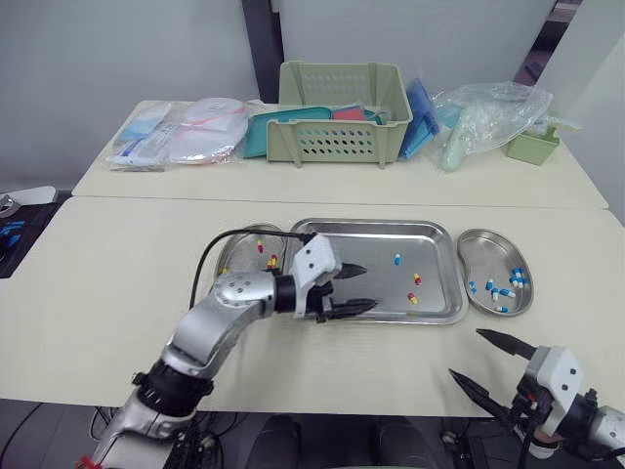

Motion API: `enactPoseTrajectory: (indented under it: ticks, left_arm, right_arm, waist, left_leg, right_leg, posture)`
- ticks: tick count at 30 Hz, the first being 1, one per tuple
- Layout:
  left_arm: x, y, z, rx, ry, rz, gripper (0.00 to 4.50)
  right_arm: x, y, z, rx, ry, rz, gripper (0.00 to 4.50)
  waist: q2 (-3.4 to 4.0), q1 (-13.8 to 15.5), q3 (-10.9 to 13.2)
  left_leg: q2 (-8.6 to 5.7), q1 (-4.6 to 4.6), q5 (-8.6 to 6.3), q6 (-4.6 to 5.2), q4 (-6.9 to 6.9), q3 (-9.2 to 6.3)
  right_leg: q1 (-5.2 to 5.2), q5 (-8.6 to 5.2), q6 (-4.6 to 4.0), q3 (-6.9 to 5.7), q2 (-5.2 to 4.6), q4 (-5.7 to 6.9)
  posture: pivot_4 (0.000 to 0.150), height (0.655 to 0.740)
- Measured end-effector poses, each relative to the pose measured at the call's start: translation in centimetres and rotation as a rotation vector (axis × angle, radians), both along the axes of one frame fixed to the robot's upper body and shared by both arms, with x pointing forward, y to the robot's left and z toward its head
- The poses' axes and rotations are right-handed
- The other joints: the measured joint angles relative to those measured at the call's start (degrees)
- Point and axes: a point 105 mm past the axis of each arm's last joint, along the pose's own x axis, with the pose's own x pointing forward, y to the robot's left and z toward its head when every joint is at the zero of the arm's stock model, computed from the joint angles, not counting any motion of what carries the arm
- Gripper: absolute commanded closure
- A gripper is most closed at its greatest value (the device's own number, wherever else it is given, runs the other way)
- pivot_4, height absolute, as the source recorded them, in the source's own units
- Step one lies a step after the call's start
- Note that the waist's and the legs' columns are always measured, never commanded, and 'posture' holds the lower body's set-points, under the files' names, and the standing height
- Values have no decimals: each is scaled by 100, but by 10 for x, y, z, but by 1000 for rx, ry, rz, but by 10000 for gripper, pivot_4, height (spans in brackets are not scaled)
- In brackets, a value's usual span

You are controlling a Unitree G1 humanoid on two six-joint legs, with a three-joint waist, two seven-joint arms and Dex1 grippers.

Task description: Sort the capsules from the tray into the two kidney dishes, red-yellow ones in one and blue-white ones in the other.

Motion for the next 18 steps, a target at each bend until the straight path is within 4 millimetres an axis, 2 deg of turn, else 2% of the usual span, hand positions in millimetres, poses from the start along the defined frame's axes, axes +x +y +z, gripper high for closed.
enactPoseTrajectory:
  ticks: [12, 18]
  left_arm:
    - [14, -46, -26, 78, 93, 38, 15150]
    - [13, -67, -39, 118, 93, 33, 15150]
  right_arm:
    - [-3, -1, -7, -4, -4, -20, 0]
    - [-5, 0, -8, -2, 5, -30, 0]
  waist:
    - [0, 7, 0]
    - [1, 1, 0]
  left_leg:
    - [-3, -2, 0, -1, 3, 0]
    - [-3, -1, 0, -1, 2, 1]
  right_leg:
    - [0, 0, 1, 0, -1, 0]
    - [0, 0, 1, 2, -1, 0]
  posture:
    - [1500, 7390]
    - [1500, 7390]
